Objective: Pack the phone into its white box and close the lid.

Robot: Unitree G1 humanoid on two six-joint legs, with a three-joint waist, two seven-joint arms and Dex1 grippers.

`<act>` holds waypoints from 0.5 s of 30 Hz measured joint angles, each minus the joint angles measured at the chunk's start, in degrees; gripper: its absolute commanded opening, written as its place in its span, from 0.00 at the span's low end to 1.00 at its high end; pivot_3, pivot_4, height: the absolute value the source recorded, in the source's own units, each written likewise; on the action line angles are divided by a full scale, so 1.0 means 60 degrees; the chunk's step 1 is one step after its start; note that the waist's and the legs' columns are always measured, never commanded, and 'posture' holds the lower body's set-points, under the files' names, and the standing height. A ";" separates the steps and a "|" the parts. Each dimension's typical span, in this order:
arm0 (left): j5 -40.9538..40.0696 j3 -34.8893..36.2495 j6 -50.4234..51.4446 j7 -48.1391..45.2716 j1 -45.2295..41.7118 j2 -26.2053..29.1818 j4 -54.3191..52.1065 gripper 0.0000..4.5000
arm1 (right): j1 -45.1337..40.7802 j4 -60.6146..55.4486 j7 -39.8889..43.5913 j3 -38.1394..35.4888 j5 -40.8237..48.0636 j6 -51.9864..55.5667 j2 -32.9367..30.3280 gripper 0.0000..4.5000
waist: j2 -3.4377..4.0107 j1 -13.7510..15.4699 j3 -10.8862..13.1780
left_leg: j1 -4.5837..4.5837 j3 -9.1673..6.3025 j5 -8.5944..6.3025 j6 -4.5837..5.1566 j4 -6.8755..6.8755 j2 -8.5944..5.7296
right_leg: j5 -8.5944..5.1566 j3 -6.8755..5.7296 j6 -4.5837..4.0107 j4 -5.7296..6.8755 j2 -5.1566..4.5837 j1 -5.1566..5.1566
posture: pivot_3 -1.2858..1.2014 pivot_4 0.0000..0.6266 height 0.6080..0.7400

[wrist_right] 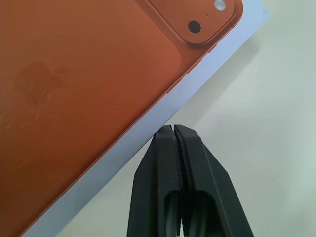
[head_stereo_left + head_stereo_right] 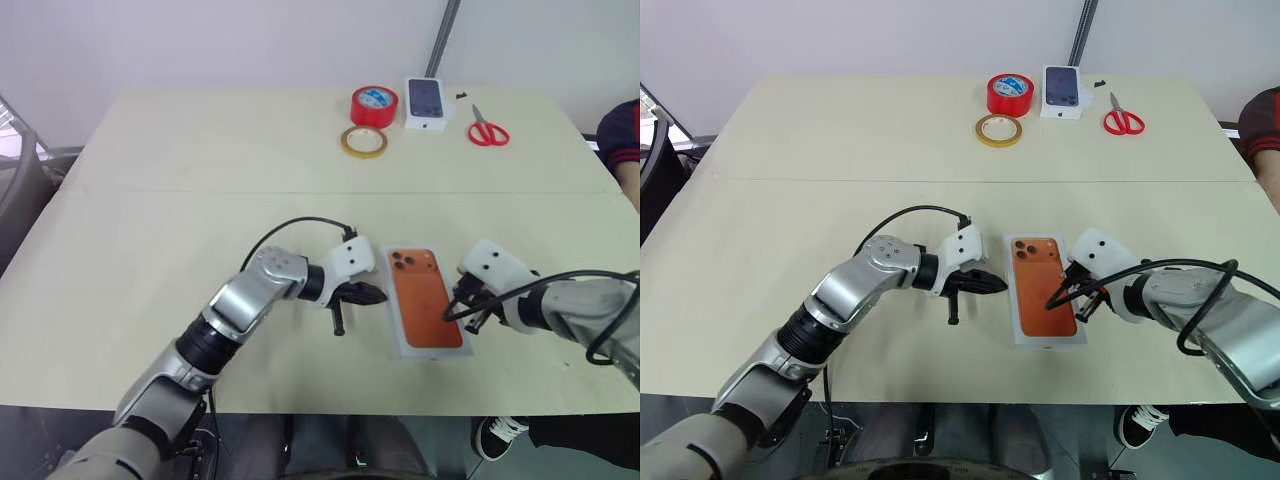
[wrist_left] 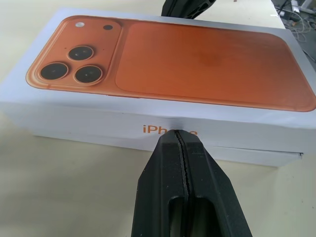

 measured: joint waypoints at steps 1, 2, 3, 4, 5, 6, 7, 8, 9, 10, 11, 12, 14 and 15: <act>0.0006 0.0000 0.0000 -0.0005 0.0000 0.0001 0.0000 0.00 | 0.0046 -0.0019 0.0012 0.0000 -0.0026 0.0004 0.0010 0.01 | 0.0000 0.0002 0.0000 | 0.0000 0.0000 0.0000 0.0000 0.0000 0.0000 | 0.0000 0.0000 0.0000 0.0000 0.0000 0.0000 | 0.52 0.24 1.00; 0.0007 0.0000 0.0000 -0.0010 0.0000 0.0002 0.0000 0.00 | 0.0076 -0.0039 0.0023 0.0000 -0.0074 0.0004 0.0023 0.01 | 0.0000 0.0003 0.0000 | 0.0000 0.0000 0.0000 0.0000 0.0000 0.0000 | 0.0000 0.0000 0.0000 0.0000 0.0000 0.0000 | 0.52 0.24 1.00; 0.0007 -0.0001 0.0000 -0.0017 0.0000 0.0001 -0.0001 0.00 | 0.0123 -0.0060 0.0044 0.0000 -0.0116 0.0003 0.0026 0.01 | 0.0000 0.0003 0.0000 | 0.0000 0.0000 0.0000 0.0000 0.0000 0.0000 | 0.0000 0.0000 0.0000 0.0000 0.0000 0.0000 | 0.52 0.24 1.00; 0.0007 -0.0005 0.0000 -0.0029 0.0000 0.0002 -0.0003 0.00 | 0.0210 -0.0107 0.0075 0.0001 -0.0175 0.0002 0.0027 0.01 | 0.0000 0.0006 0.0000 | 0.0000 0.0000 0.0000 0.0000 0.0000 0.0000 | 0.0000 0.0000 0.0000 0.0000 0.0000 0.0000 | 0.52 0.24 1.00; 0.0007 -0.0005 0.0000 -0.0039 0.0000 0.0013 -0.0003 0.00 | 0.0275 -0.0144 0.0095 0.0001 -0.0190 0.0002 0.0029 0.01 | 0.0000 0.0005 0.0000 | 0.0000 0.0000 0.0000 0.0000 0.0000 0.0000 | 0.0000 0.0000 0.0000 0.0000 0.0000 0.0000 | 0.52 0.24 1.00; 0.0008 -0.0010 -0.0001 -0.0067 0.0000 0.0034 -0.0003 0.00 | 0.0328 -0.0171 0.0127 0.0001 -0.0207 0.0002 0.0037 0.01 | 0.0000 -0.0003 0.0000 | 0.0000 0.0000 0.0000 0.0000 0.0000 0.0000 | 0.0000 0.0000 0.0000 0.0000 0.0000 0.0000 | 0.52 0.24 1.00; 0.0020 -0.0027 -0.0001 -0.0101 0.0000 0.0061 -0.0002 0.00 | 0.0347 -0.0197 0.0151 0.0001 -0.0238 0.0003 0.0062 0.01 | 0.0000 -0.0007 0.0000 | 0.0000 0.0000 0.0000 0.0000 0.0000 0.0000 | 0.0000 0.0000 0.0000 0.0000 0.0000 0.0000 | 0.52 0.24 1.00; 0.0044 -0.0061 -0.0001 -0.0124 0.0000 0.0091 -0.0001 0.00 | 0.0349 -0.0233 0.0172 0.0001 -0.0267 0.0003 0.0073 0.01 | 0.0000 -0.0009 0.0000 | 0.0001 0.0000 0.0000 0.0000 0.0000 0.0000 | 0.0000 0.0000 0.0000 0.0001 0.0001 0.0000 | 0.52 0.24 1.00; 0.0073 -0.0089 -0.0002 -0.0129 0.0000 0.0099 0.0002 0.00 | 0.0354 -0.0257 0.0182 0.0001 -0.0284 0.0003 0.0073 0.01 | 0.0000 -0.0010 0.0000 | 0.0001 0.0000 0.0000 0.0000 0.0000 0.0000 | 0.0000 0.0000 0.0000 0.0001 0.0001 0.0000 | 0.52 0.24 1.00; 0.0097 -0.0111 -0.0004 -0.0132 0.0000 0.0099 0.0011 0.00 | 0.0368 -0.0278 0.0190 0.0001 -0.0318 0.0003 0.0073 0.01 | 0.0000 -0.0011 0.0000 | 0.0001 0.0000 0.0000 0.0000 0.0000 0.0000 | 0.0000 0.0000 0.0000 0.0001 0.0002 0.0000 | 0.52 0.24 1.00; 0.0100 -0.0143 -0.0005 -0.0135 0.0000 0.0100 0.0014 0.00 | 0.0384 -0.0288 0.0206 0.0001 -0.0355 0.0003 0.0075 0.01 | 0.0000 -0.0012 0.0000 | 0.0002 0.0000 0.0000 0.0000 0.0000 0.0001 | 0.0000 0.0001 0.0000 0.0001 0.0002 0.0000 | 0.52 0.24 1.00; 0.0100 -0.0183 -0.0005 -0.0141 0.0000 0.0101 0.0022 0.00 | 0.0389 -0.0288 0.0225 0.0001 -0.0380 0.0003 0.0075 0.01 | 0.0000 -0.0012 0.0000 | 0.0002 0.0000 0.0000 0.0000 0.0000 0.0001 | 0.0000 0.0001 0.0000 0.0001 0.0002 0.0000 | 0.52 0.24 1.00; 0.0102 -0.0220 -0.0007 -0.0167 0.0001 0.0109 0.0076 0.00 | 0.0397 -0.0289 0.0278 0.0000 -0.0443 0.0002 0.0074 0.01 | 0.0000 -0.0008 0.0000 | 0.0002 0.0000 0.0000 0.0000 0.0001 0.0000 | 0.0000 0.0001 0.0000 0.0001 0.0002 0.0000 | 0.52 0.24 1.00; 0.0102 -0.0238 -0.0010 -0.0169 0.0001 0.0117 0.0083 0.00 | 0.0417 -0.0292 0.0302 -0.0008 -0.0465 -0.0002 0.0073 0.01 | 0.0000 -0.0008 0.0000 | 0.0002 0.0000 0.0000 0.0000 0.0001 0.0000 | 0.0000 0.0001 0.0000 0.0001 0.0002 0.0000 | 0.52 0.24 1.00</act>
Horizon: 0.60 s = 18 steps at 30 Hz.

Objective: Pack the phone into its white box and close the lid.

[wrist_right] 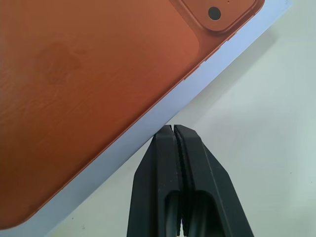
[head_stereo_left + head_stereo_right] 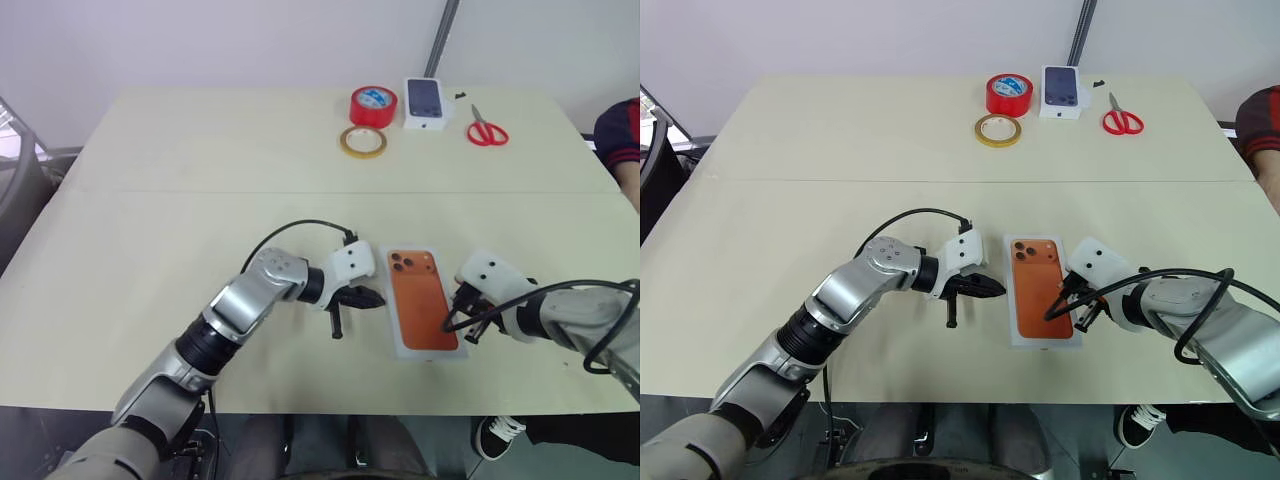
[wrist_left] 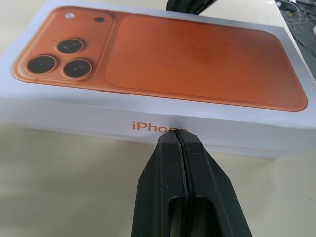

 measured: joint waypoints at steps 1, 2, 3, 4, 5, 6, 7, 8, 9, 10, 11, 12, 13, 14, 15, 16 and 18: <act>0.0000 -0.0004 -0.0002 0.0006 0.0000 0.0014 0.0018 0.00 | 0.0078 -0.0001 0.0071 -0.0042 -0.0036 -0.0017 -0.0004 0.01 | 0.0000 0.0005 0.0000 | 0.0000 0.0000 0.0000 0.0000 0.0000 0.0000 | 0.0000 0.0000 0.0000 0.0000 0.0000 0.0000 | 0.52 0.24 1.00; 0.0000 -0.0001 -0.0002 0.0012 0.0000 0.0031 0.0044 0.00 | 0.0182 -0.0002 0.0160 -0.0102 -0.0080 -0.0074 -0.0030 0.01 | 0.0000 0.0007 0.0000 | 0.0000 0.0000 0.0000 0.0000 0.0000 0.0000 | 0.0000 0.0000 0.0000 0.0000 0.0000 0.0000 | 0.52 0.24 1.00; -0.0006 0.0018 -0.0003 0.0030 -0.0001 0.0027 0.0084 0.00 | 0.0315 -0.0001 0.0287 -0.0226 -0.0089 -0.0182 -0.0096 0.01 | 0.0000 0.0012 0.0000 | 0.0000 0.0001 0.0000 0.0000 0.0001 -0.0001 | 0.0000 0.0000 0.0000 0.0000 -0.0001 0.0000 | 0.52 0.24 1.00; -0.0018 0.0077 -0.0003 0.0050 -0.0002 0.0020 0.0139 0.00 | 0.0411 -0.0001 0.0420 -0.0414 -0.0101 -0.0270 -0.0166 0.01 | 0.0000 0.0008 0.0000 | 0.0000 0.0001 0.0000 0.0000 0.0002 -0.0001 | 0.0000 0.0000 0.0000 0.0001 -0.0001 0.0000 | 0.52 0.24 1.00; -0.0111 0.0289 0.0025 0.0102 -0.0005 -0.0073 0.0246 0.00 | 0.0588 0.0006 0.0654 -0.0799 -0.0096 -0.0408 -0.0231 0.01 | 0.0000 0.0014 0.0000 | 0.0000 0.0001 0.0000 0.0000 0.0003 -0.0002 | 0.0000 0.0001 0.0000 0.0002 -0.0001 0.0001 | 0.52 0.24 1.00; -0.0225 0.0541 0.0043 0.0190 -0.0031 -0.0152 0.0315 0.00 | 0.0677 0.0020 0.0865 -0.1163 -0.0086 -0.0517 -0.0282 0.01 | -0.0002 0.0017 0.0001 | 0.0000 0.0001 0.0000 0.0000 0.0003 -0.0001 | 0.0000 0.0000 0.0000 0.0003 0.0000 0.0001 | 0.52 0.24 1.00; -0.0378 0.0835 0.0104 0.0271 -0.0095 -0.0299 0.0381 0.00 | 0.0850 0.0024 0.1174 -0.1668 -0.0050 -0.0683 -0.0328 0.01 | -0.0001 0.0023 0.0001 | 0.0000 0.0000 0.0000 0.0000 0.0004 -0.0001 | 0.0000 -0.0001 0.0000 0.0003 0.0000 0.0002 | 0.52 0.24 1.00; -0.0516 0.1119 0.0161 0.0345 -0.0203 -0.0424 0.0391 0.00 | 0.1181 0.0005 0.1579 -0.2285 0.0013 -0.0923 -0.0340 0.01 | -0.0002 0.0063 0.0001 | 0.0000 -0.0001 0.0000 0.0000 0.0004 -0.0001 | 0.0000 -0.0002 0.0000 0.0002 0.0001 0.0003 | 0.52 0.24 1.00; -0.0625 0.1340 0.0189 0.0423 -0.0373 -0.0529 0.0392 0.00 | 0.1562 -0.0044 0.2006 -0.2867 0.0134 -0.1104 -0.0339 0.01 | -0.0003 0.0117 0.0001 | 0.0000 -0.0001 0.0000 0.0000 0.0004 -0.0001 | 0.0000 -0.0002 0.0001 0.0000 0.0003 0.0007 | 0.52 0.24 1.00; -0.0651 0.1472 0.0190 0.0474 -0.0510 -0.0610 0.0393 0.00 | 0.1800 -0.0140 0.2316 -0.3170 0.0249 -0.1216 -0.0328 0.01 | -0.0004 0.0151 0.0000 | 0.0005 0.0000 0.0000 0.0000 0.0005 -0.0001 | 0.0000 -0.0002 0.0001 0.0000 0.0004 0.0012 | 0.52 0.24 1.00; -0.0642 0.1497 0.0188 0.0562 -0.0610 -0.0730 0.0394 0.00 | 0.2116 -0.0383 0.2620 -0.3428 0.0377 -0.1333 -0.0283 0.01 | -0.0003 0.0188 -0.0001 | 0.0010 0.0001 0.0000 0.0001 0.0005 -0.0002 | 0.0000 -0.0001 0.0001 0.0000 0.0004 0.0017 | 0.52 0.24 1.00; -0.0633 0.1469 0.0185 0.0619 -0.0619 -0.0832 0.0408 0.00 | 0.2302 -0.0570 0.2774 -0.3444 0.0475 -0.1405 -0.0247 0.01 | -0.0004 0.0196 -0.0002 | 0.0014 0.0001 0.0000 0.0001 0.0006 -0.0002 | 0.0000 -0.0001 0.0001 0.0000 0.0004 0.0021 | 0.52 0.24 1.00; -0.0621 0.1406 0.0185 0.0648 -0.0619 -0.0903 0.0461 0.00 | 0.2478 -0.0762 0.2885 -0.3430 0.0526 -0.1459 -0.0190 0.01 | -0.0004 0.0201 -0.0002 | 0.0014 0.0001 0.0000 0.0000 0.0008 -0.0002 | 0.0001 0.0000 0.0002 0.0001 0.0004 0.0021 | 0.52 0.24 1.00; -0.0587 0.1317 0.0165 0.0671 -0.0614 -0.0971 0.0553 0.00 | 0.2631 -0.0928 0.2941 -0.3356 0.0565 -0.1511 -0.0119 0.01 | -0.0004 0.0201 -0.0001 | 0.0014 0.0001 0.0000 0.0000 0.0011 -0.0002 | 0.0001 0.0000 0.0002 0.0003 0.0004 0.0021 | 0.52 0.24 1.00; -0.0454 0.1130 0.0071 0.0731 -0.0621 -0.1060 0.0688 0.00 | 0.2722 -0.1038 0.2857 -0.3147 0.0498 -0.1595 -0.0056 0.01 | -0.0007 0.0201 -0.0003 | 0.0019 0.0001 0.0000 0.0000 0.0014 -0.0003 | 0.0001 0.0001 0.0002 0.0004 0.0004 0.0027 | 0.52 0.24 1.00; -0.0319 0.0948 0.0006 0.0812 -0.0625 -0.1108 0.0866 0.00 | 0.2836 -0.1096 0.2729 -0.2892 0.0414 -0.1653 0.0018 0.01 | -0.0008 0.0200 -0.0004 | 0.0024 0.0000 0.0000 0.0000 0.0015 -0.0003 | 0.0001 0.0001 0.0002 0.0004 0.0004 0.0030 | 0.52 0.24 1.00; 0.0011 0.0618 -0.0101 0.1001 -0.0637 -0.1233 0.1357 0.00 | 0.2997 -0.1161 0.2428 -0.2228 0.0148 -0.1709 0.0117 0.01 | -0.0008 0.0199 -0.0004 | 0.0023 0.0001 0.0000 0.0000 0.0014 -0.0004 | 0.0001 0.0002 0.0002 0.0005 0.0005 0.0028 | 0.52 0.24 1.00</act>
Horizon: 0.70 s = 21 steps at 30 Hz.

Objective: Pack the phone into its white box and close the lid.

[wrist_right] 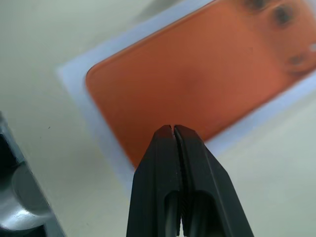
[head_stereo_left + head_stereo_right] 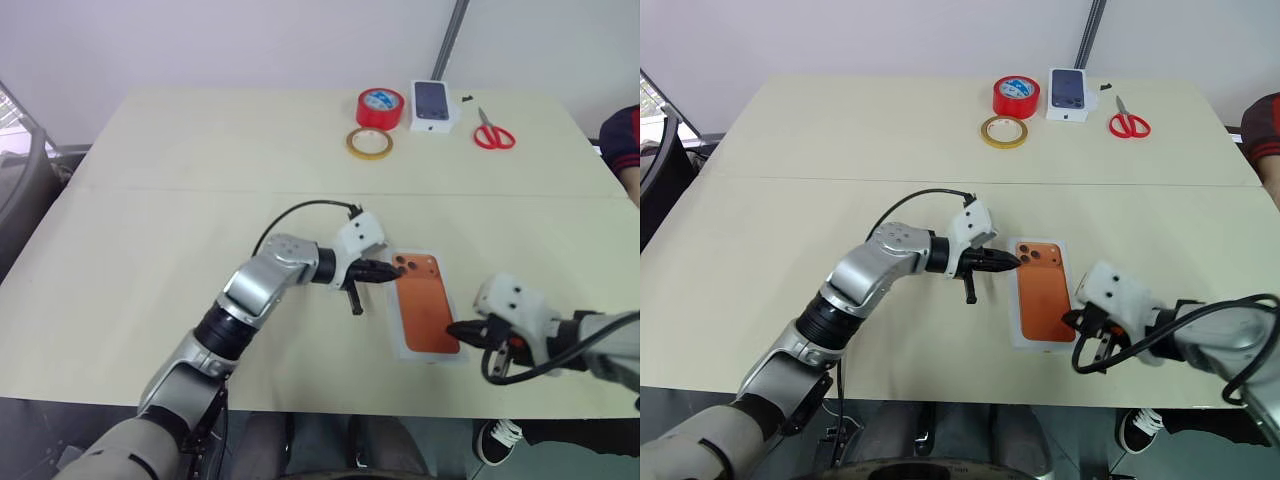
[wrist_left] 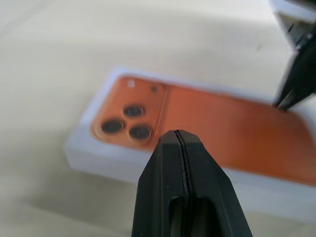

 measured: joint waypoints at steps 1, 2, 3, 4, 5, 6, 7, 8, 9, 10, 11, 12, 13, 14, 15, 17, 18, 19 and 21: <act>0.0119 -0.0063 -0.0100 0.0057 0.0000 -0.0005 0.0218 0.00 | 0.0021 -0.0031 -0.0143 0.0210 -0.0103 -0.0065 0.0053 0.01 | 0.0000 0.0000 0.0000 | 0.0000 -0.0001 0.0000 0.0000 0.0000 0.0000 | 0.0000 0.0000 0.0000 0.0000 0.0001 -0.0001 | 0.52 0.24 1.00; 0.0229 -0.0138 -0.0162 0.0073 -0.0025 0.0009 0.0297 0.00 | 0.0017 -0.0079 -0.0241 0.0301 -0.0204 -0.0095 0.0081 0.01 | -0.0003 -0.0009 -0.0002 | 0.0002 -0.0001 0.0000 0.0000 0.0000 0.0002 | 0.0000 0.0000 0.0000 0.0000 0.0004 0.0001 | 0.52 0.24 1.00; 0.0292 -0.0208 -0.0188 0.0068 -0.0060 0.0046 0.0332 0.00 | -0.0003 -0.0112 -0.0339 0.0386 -0.0272 -0.0097 0.0094 0.01 | -0.0008 -0.0011 -0.0005 | 0.0003 -0.0003 0.0000 0.0000 0.0000 0.0002 | 0.0000 0.0000 0.0000 0.0000 0.0005 0.0003 | 0.52 0.24 1.00; 0.0333 -0.0238 -0.0241 0.0045 -0.0062 0.0074 0.0331 0.00 | -0.0037 -0.0141 -0.0417 0.0459 -0.0319 -0.0095 0.0100 0.01 | -0.0012 -0.0016 -0.0011 | 0.0008 -0.0002 0.0000 -0.0001 0.0000 0.0004 | 0.0000 0.0000 0.0000 0.0000 0.0005 0.0005 | 0.52 0.24 1.00; 0.0355 -0.0259 -0.0309 0.0019 -0.0059 0.0117 0.0330 0.00 | -0.0068 -0.0182 -0.0491 0.0515 -0.0346 -0.0096 0.0106 0.01 | -0.0015 -0.0019 -0.0014 | 0.0011 -0.0003 0.0000 -0.0001 -0.0001 0.0007 | 0.0000 0.0000 0.0000 0.0000 0.0007 0.0008 | 0.52 0.24 1.00; 0.0359 -0.0258 -0.0341 0.0009 -0.0053 0.0158 0.0321 0.00 | -0.0111 -0.0186 -0.0529 0.0557 -0.0364 -0.0097 0.0117 0.01 | -0.0016 -0.0019 -0.0014 | 0.0011 -0.0003 0.0000 -0.0001 -0.0001 0.0007 | 0.0000 0.0000 0.0000 0.0000 0.0007 0.0008 | 0.52 0.24 1.00; 0.0332 -0.0203 -0.0326 0.0016 -0.0014 0.0192 0.0280 0.00 | -0.0188 -0.0173 -0.0560 0.0558 -0.0363 -0.0091 0.0191 0.01 | -0.0016 -0.0026 -0.0014 | 0.0012 -0.0003 0.0001 -0.0001 -0.0001 0.0008 | 0.0000 0.0000 0.0000 0.0000 0.0007 0.0008 | 0.52 0.24 1.00; 0.0247 -0.0033 -0.0286 0.0040 0.0138 0.0223 0.0156 0.00 | -0.0331 -0.0111 -0.0597 0.0556 -0.0360 -0.0099 0.0336 0.01 | -0.0014 -0.0040 -0.0015 | 0.0010 -0.0002 0.0001 -0.0001 -0.0001 0.0008 | 0.0000 0.0002 0.0000 0.0000 0.0007 0.0005 | 0.52 0.24 1.00; 0.0150 0.0138 -0.0260 0.0056 0.0274 0.0294 0.0086 0.00 | -0.0467 -0.0025 -0.0630 0.0536 -0.0362 -0.0130 0.0411 0.01 | -0.0010 -0.0045 -0.0015 | 0.0009 -0.0001 0.0001 -0.0001 -0.0001 0.0007 | 0.0000 0.0004 0.0000 0.0002 0.0005 0.0004 | 0.52 0.24 1.00; 0.0010 0.0362 -0.0217 0.0064 0.0391 0.0426 0.0004 0.00 | -0.0642 0.0059 -0.0696 0.0473 -0.0378 -0.0200 0.0525 0.01 | -0.0011 -0.0050 -0.0013 | 0.0007 -0.0002 0.0001 -0.0002 -0.0001 0.0009 | 0.0000 0.0003 0.0000 0.0003 0.0006 -0.0001 | 0.52 0.24 1.00; -0.0138 0.0693 -0.0151 0.0068 0.0529 0.0605 -0.0136 0.00 | -0.0903 0.0178 -0.0790 0.0362 -0.0388 -0.0352 0.0729 0.01 | -0.0012 -0.0063 -0.0012 | 0.0006 -0.0002 0.0003 -0.0006 -0.0003 0.0011 | 0.0000 0.0003 0.0000 0.0007 0.0007 -0.0006 | 0.52 0.24 1.00; -0.0232 0.0960 -0.0142 0.0072 0.0584 0.0759 -0.0230 0.00 | -0.1049 0.0255 -0.0874 0.0229 -0.0414 -0.0470 0.0858 0.01 | -0.0007 -0.0068 -0.0012 | 0.0005 -0.0002 0.0004 -0.0008 -0.0003 0.0011 | 0.0000 0.0003 0.0000 0.0007 0.0006 -0.0006 | 0.52 0.24 1.00; -0.0435 0.1445 -0.0156 0.0088 0.0701 0.1054 -0.0468 0.00 | -0.1369 0.0525 -0.0964 0.0070 -0.0423 -0.0771 0.1140 0.01 | -0.0014 -0.0081 -0.0008 | 0.0004 -0.0002 0.0005 -0.0009 -0.0004 0.0013 | 0.0000 0.0003 0.0000 0.0006 0.0007 -0.0008 | 0.52 0.24 1.00; -0.0571 0.1912 -0.0170 0.0113 0.0788 0.1319 -0.0655 0.00 | -0.1596 0.0791 -0.1022 -0.0115 -0.0437 -0.1008 0.1309 0.01 | -0.0010 -0.0081 -0.0010 | 0.0003 -0.0001 0.0006 -0.0010 -0.0004 0.0011 | 0.0000 0.0002 0.0000 0.0006 0.0004 -0.0008 | 0.52 0.24 1.00; -0.0671 0.2339 -0.0192 0.0162 0.0850 0.1577 -0.0783 0.00 | -0.1744 0.1028 -0.1056 -0.0261 -0.0476 -0.1189 0.1397 0.01 | -0.0007 -0.0069 -0.0011 | 0.0003 -0.0001 0.0006 -0.0011 -0.0005 0.0009 | 0.0000 0.0002 0.0000 0.0006 0.0002 -0.0007 | 0.52 0.24 1.00; -0.0845 0.3291 -0.0389 0.0268 0.1119 0.2237 -0.0943 0.00 | -0.2198 0.1656 -0.1132 -0.0470 -0.0536 -0.1498 0.1615 0.01 | -0.0007 -0.0071 -0.0011 | 0.0004 0.0000 0.0006 -0.0011 -0.0006 0.0009 | 0.0000 0.0002 0.0000 0.0004 -0.0001 -0.0008 | 0.52 0.24 1.00; -0.0869 0.3523 -0.0452 0.0269 0.1204 0.2413 -0.0951 0.00 | -0.2365 0.1840 -0.1164 -0.0468 -0.0559 -0.1538 0.1696 0.01 | -0.0007 -0.0069 -0.0011 | 0.0004 0.0000 0.0006 -0.0011 -0.0006 0.0009 | 0.0000 0.0002 0.0000 0.0005 -0.0001 -0.0008 | 0.52 0.24 1.00; -0.0919 0.3933 -0.0552 0.0265 0.1383 0.2705 -0.0933 0.00 | -0.2659 0.2119 -0.1249 -0.0462 -0.0587 -0.1605 0.1857 0.01 | -0.0003 -0.0072 -0.0010 | 0.0004 0.0001 0.0007 -0.0012 -0.0007 0.0009 | 0.0000 0.0001 0.0000 0.0006 -0.0002 -0.0010 | 0.52 0.24 1.00; -0.1074 0.4602 -0.0821 0.0254 0.1912 0.3244 -0.0945 0.00 | -0.3372 0.2738 -0.1251 -0.0325 -0.0454 -0.1827 0.2275 0.01 | -0.0011 -0.0039 -0.0007 | -0.0003 0.0004 0.0006 -0.0011 -0.0003 0.0002 | 0.0000 0.0001 0.0000 0.0002 -0.0015 -0.0009 | 0.52 0.24 1.00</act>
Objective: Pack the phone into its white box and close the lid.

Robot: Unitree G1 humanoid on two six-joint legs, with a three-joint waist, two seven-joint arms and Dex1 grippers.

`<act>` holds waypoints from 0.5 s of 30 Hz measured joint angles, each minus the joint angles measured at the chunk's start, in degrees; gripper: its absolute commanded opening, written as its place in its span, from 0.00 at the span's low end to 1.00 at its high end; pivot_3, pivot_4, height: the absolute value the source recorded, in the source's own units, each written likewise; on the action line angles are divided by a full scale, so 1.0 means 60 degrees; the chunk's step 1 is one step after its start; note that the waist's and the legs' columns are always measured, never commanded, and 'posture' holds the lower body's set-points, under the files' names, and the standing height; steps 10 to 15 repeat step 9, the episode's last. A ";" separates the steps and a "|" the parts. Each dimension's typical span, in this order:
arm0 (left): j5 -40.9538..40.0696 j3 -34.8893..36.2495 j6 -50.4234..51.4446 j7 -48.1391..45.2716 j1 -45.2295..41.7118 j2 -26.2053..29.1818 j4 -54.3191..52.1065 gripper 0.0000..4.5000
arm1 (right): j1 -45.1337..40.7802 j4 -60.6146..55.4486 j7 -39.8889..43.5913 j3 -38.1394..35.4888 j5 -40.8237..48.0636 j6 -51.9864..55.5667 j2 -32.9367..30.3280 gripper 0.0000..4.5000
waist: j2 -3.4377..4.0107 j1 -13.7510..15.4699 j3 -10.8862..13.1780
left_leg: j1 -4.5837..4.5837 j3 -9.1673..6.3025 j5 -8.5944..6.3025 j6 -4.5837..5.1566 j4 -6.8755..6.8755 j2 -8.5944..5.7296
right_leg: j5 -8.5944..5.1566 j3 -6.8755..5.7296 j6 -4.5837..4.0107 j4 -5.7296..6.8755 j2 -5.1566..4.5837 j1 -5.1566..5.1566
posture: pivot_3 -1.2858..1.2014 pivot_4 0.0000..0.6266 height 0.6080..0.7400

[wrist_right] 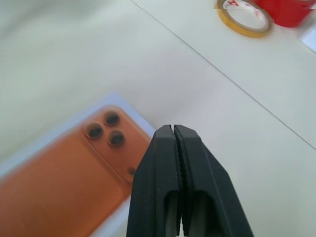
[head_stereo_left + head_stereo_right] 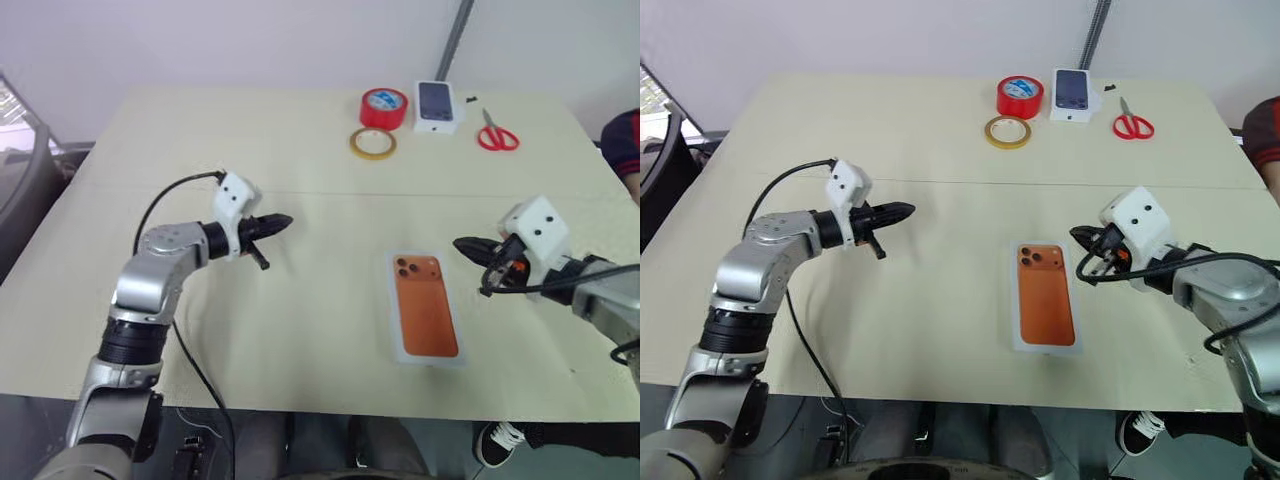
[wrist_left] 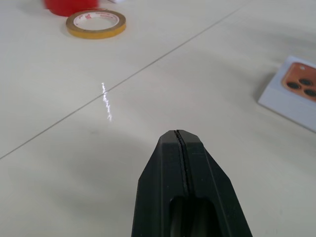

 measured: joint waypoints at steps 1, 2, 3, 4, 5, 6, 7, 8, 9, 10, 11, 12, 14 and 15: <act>-0.0037 0.0415 -0.0108 0.0060 0.0398 0.0282 0.0014 0.00 | -0.0190 0.0431 0.0094 0.0000 0.0054 -0.0141 0.0060 0.01 | 0.0001 -0.0062 0.0000 | 0.0003 0.0005 -0.0001 0.0001 -0.0005 0.0001 | 0.0000 0.0004 0.0000 0.0000 0.0000 -0.0004 | 0.52 0.24 1.00; -0.0074 0.0760 -0.0134 0.0146 0.0647 0.0439 0.0044 0.00 | -0.0224 0.0715 0.0149 -0.0003 0.0050 -0.0227 0.0068 0.01 | 0.0000 -0.0073 0.0000 | 0.0003 0.0002 -0.0001 0.0002 -0.0008 0.0006 | 0.0000 0.0001 0.0000 0.0000 0.0003 -0.0005 | 0.52 0.24 1.00; -0.0100 0.1146 -0.0165 0.0269 0.0913 0.0555 0.0083 0.00 | -0.0232 0.1029 0.0202 0.0007 0.0038 -0.0321 0.0106 0.01 | 0.0001 -0.0082 0.0001 | 0.0003 0.0001 -0.0001 0.0002 -0.0015 0.0007 | 0.0000 0.0000 0.0000 0.0002 0.0002 -0.0010 | 0.52 0.24 1.00; -0.0131 0.1416 -0.0195 0.0358 0.1082 0.0622 0.0141 0.00 | -0.0234 0.1216 0.0240 0.0057 0.0029 -0.0405 0.0211 0.01 | 0.0002 -0.0061 0.0001 | 0.0003 -0.0002 -0.0001 0.0002 -0.0015 0.0007 | 0.0000 -0.0003 -0.0001 0.0005 0.0002 -0.0010 | 0.52 0.24 1.00; -0.0183 0.1534 -0.0227 0.0423 0.1154 0.0630 0.0164 0.00 | -0.0239 0.1254 0.0261 0.0153 0.0033 -0.0438 0.0267 0.01 | 0.0003 -0.0018 0.0001 | 0.0002 -0.0001 -0.0001 0.0002 -0.0014 0.0007 | 0.0000 -0.0003 -0.0001 0.0006 0.0001 -0.0009 | 0.52 0.24 1.00; -0.0207 0.1571 -0.0285 0.0454 0.1226 0.0637 0.0157 0.00 | -0.0258 0.1259 0.0290 0.0240 0.0043 -0.0464 0.0291 0.01 | 0.0003 0.0005 0.0001 | 0.0002 0.0000 -0.0001 0.0002 -0.0011 0.0006 | 0.0000 -0.0002 -0.0001 0.0006 -0.0001 -0.0007 | 0.52 0.24 1.00; -0.0230 0.1610 -0.0305 0.0496 0.1302 0.0639 0.0157 0.00 | -0.0283 0.1259 0.0322 0.0279 0.0051 -0.0503 0.0354 0.01 | 0.0002 0.0020 0.0001 | 0.0001 0.0000 -0.0001 0.0002 -0.0010 0.0004 | 0.0000 -0.0002 0.0000 0.0006 -0.0004 -0.0006 | 0.52 0.24 1.00; -0.0263 0.1623 -0.0309 0.0541 0.1369 0.0640 0.0157 0.00 | -0.0293 0.1260 0.0336 0.0297 0.0055 -0.0535 0.0390 0.01 | 0.0002 0.0037 0.0001 | 0.0001 0.0001 -0.0001 0.0002 -0.0008 0.0001 | 0.0000 -0.0002 0.0000 0.0005 -0.0007 -0.0005 | 0.52 0.24 1.00; -0.0291 0.1639 -0.0320 0.0588 0.1414 0.0642 0.0158 0.00 | -0.0296 0.1259 0.0361 0.0308 0.0063 -0.0573 0.0424 0.01 | 0.0002 0.0043 0.0001 | 0.0000 0.0000 -0.0001 0.0002 -0.0008 0.0001 | 0.0000 -0.0002 0.0000 0.0006 -0.0007 -0.0005 | 0.52 0.24 1.00; -0.0291 0.1639 -0.0320 0.0588 0.1414 0.0642 0.0158 0.00 | -0.0296 0.1259 0.0361 0.0308 0.0063 -0.0573 0.0424 0.01 | 0.0002 0.0043 0.0001 | 0.0000 0.0000 -0.0001 0.0002 -0.0008 0.0001 | 0.0000 -0.0002 0.0000 0.0006 -0.0007 -0.0005 | 0.52 0.24 1.00; -0.0291 0.1639 -0.0320 0.0588 0.1414 0.0642 0.0158 0.00 | -0.0296 0.1259 0.0361 0.0308 0.0063 -0.0573 0.0424 0.01 | 0.0002 0.0043 0.0001 | 0.0000 0.0000 -0.0001 0.0002 -0.0008 0.0001 | 0.0000 -0.0002 0.0000 0.0006 -0.0007 -0.0005 | 0.52 0.24 1.00; -0.0291 0.1639 -0.0320 0.0588 0.1414 0.0642 0.0158 0.00 | -0.0296 0.1259 0.0361 0.0308 0.0063 -0.0573 0.0424 0.01 | 0.0002 0.0043 0.0001 | 0.0000 0.0000 -0.0001 0.0002 -0.0008 0.0001 | 0.0000 -0.0002 0.0000 0.0006 -0.0007 -0.0005 | 0.52 0.24 1.00; -0.0291 0.1639 -0.0320 0.0588 0.1414 0.0642 0.0158 0.00 | -0.0296 0.1259 0.0361 0.0308 0.0063 -0.0573 0.0424 0.01 | 0.0002 0.0043 0.0001 | 0.0000 0.0000 -0.0001 0.0002 -0.0008 0.0001 | 0.0000 -0.0002 0.0000 0.0006 -0.0007 -0.0005 | 0.52 0.24 1.00; -0.0291 0.1639 -0.0320 0.0588 0.1414 0.0642 0.0158 0.00 | -0.0296 0.1259 0.0361 0.0308 0.0063 -0.0573 0.0424 0.01 | 0.0002 0.0043 0.0001 | 0.0000 0.0000 -0.0001 0.0002 -0.0008 0.0001 | 0.0000 -0.0002 0.0000 0.0006 -0.0007 -0.0005 | 0.52 0.24 1.00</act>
